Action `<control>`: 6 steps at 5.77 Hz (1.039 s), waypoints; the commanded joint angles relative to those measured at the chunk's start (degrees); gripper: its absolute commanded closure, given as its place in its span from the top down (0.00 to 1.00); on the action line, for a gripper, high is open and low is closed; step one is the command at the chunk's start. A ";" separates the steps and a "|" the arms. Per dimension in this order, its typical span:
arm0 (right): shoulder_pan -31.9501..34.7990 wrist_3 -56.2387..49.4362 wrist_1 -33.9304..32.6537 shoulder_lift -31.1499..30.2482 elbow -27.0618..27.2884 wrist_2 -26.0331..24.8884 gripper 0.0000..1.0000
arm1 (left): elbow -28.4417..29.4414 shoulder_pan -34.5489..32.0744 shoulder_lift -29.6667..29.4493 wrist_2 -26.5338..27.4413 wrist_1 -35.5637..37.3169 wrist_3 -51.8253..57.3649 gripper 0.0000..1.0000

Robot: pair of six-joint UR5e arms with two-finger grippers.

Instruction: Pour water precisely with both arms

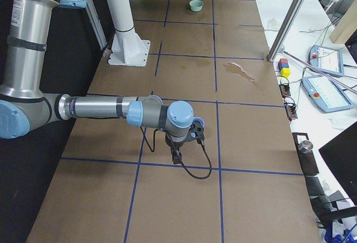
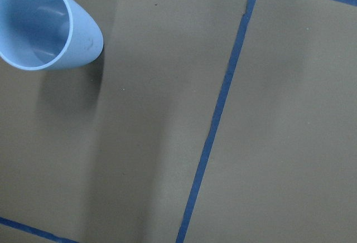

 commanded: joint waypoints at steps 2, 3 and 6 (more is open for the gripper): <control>0.00 -0.06 0.64 -0.17 -0.08 0.18 1.00 | 0.22 4.84 -0.47 -0.29 -2.83 -0.30 1.00; 0.00 0.11 1.42 -0.08 0.10 0.27 1.00 | 1.10 5.91 -0.56 -1.60 -7.38 -7.01 1.00; 0.00 0.46 2.92 -0.08 -0.08 0.62 1.00 | 7.40 17.32 -6.86 -3.10 -18.82 -32.67 1.00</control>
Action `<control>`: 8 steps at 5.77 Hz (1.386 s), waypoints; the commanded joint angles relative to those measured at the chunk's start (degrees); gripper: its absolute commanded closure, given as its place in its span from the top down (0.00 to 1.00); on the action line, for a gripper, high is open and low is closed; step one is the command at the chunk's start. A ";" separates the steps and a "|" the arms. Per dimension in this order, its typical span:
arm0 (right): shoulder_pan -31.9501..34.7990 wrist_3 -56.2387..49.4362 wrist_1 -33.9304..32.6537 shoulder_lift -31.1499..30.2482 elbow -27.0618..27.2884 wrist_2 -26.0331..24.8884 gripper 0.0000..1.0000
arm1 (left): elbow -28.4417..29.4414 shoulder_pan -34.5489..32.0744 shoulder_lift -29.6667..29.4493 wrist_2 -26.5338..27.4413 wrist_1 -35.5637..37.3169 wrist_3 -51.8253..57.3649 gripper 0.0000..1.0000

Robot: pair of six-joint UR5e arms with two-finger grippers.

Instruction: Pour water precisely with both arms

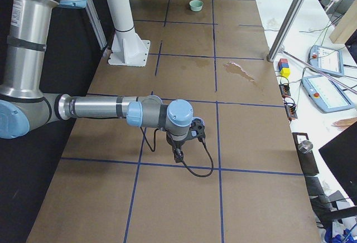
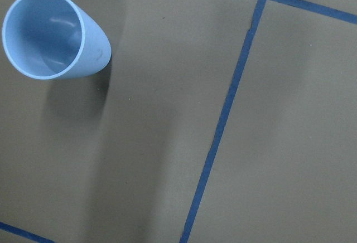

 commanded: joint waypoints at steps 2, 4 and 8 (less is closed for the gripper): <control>-0.09 0.15 0.34 -0.35 -0.13 0.59 1.00 | 11.23 7.67 -5.37 -1.10 -16.65 -14.31 1.00; -0.09 0.15 0.51 -0.35 -0.13 1.12 1.00 | 13.22 12.15 -5.56 -1.10 -22.95 -22.49 1.00; -0.09 -0.12 0.60 -0.35 0.05 1.12 1.00 | 13.75 14.37 -5.39 -1.10 -22.88 -22.52 0.76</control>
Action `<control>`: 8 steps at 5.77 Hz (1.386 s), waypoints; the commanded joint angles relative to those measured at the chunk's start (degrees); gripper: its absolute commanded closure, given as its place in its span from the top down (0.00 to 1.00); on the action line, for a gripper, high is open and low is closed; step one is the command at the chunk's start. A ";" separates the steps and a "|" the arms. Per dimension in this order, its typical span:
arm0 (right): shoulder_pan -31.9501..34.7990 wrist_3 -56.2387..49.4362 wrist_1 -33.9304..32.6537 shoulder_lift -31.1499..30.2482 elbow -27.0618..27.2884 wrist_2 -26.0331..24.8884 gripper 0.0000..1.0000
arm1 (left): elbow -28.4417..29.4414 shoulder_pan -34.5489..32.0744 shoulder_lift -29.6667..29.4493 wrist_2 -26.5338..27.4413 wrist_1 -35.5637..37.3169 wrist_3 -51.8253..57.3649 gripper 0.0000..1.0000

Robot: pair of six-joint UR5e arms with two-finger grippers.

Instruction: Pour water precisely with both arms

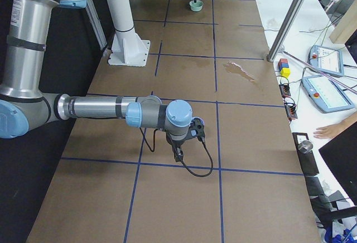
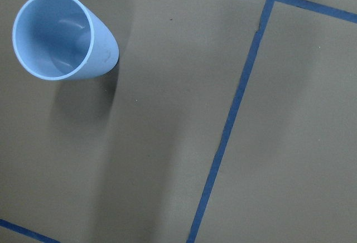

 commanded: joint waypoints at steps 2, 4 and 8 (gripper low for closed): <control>0.00 -0.08 0.01 0.00 0.11 0.00 1.00 | 0.19 0.53 0.01 -0.04 -0.01 -0.01 0.35; 0.00 -0.08 0.01 0.00 0.11 0.00 1.00 | -0.25 0.53 -0.26 -0.13 -0.09 -0.01 0.03; 0.00 -0.08 0.10 0.09 0.20 0.00 1.00 | -4.80 3.40 -6.49 -3.21 0.35 -10.26 0.00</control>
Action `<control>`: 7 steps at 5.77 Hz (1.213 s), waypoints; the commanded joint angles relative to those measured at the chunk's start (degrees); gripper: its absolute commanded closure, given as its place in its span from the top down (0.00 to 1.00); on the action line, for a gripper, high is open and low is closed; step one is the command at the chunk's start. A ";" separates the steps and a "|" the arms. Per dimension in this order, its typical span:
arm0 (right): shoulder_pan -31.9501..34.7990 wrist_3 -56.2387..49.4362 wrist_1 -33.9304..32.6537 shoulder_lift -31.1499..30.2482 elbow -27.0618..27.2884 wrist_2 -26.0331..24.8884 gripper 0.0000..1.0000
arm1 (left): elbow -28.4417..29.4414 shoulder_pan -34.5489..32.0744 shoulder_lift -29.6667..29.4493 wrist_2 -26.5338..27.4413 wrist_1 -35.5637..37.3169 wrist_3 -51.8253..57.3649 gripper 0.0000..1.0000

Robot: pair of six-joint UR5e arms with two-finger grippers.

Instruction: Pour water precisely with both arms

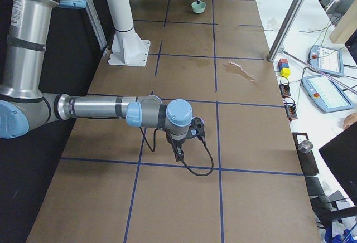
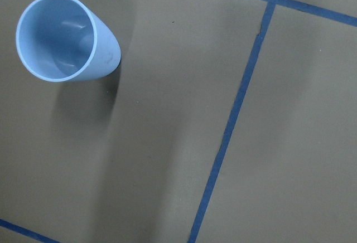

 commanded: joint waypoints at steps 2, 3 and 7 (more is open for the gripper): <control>0.00 -0.09 0.02 0.02 0.00 0.00 1.00 | -5.62 9.63 -7.95 0.21 0.41 -13.44 0.00; 0.00 0.00 0.02 0.02 0.00 0.00 1.00 | -5.38 14.90 -13.64 0.56 2.85 -17.84 0.00; 0.00 -0.35 0.02 0.37 0.18 -0.09 1.00 | 1.78 25.83 -35.62 12.22 15.97 -25.69 0.01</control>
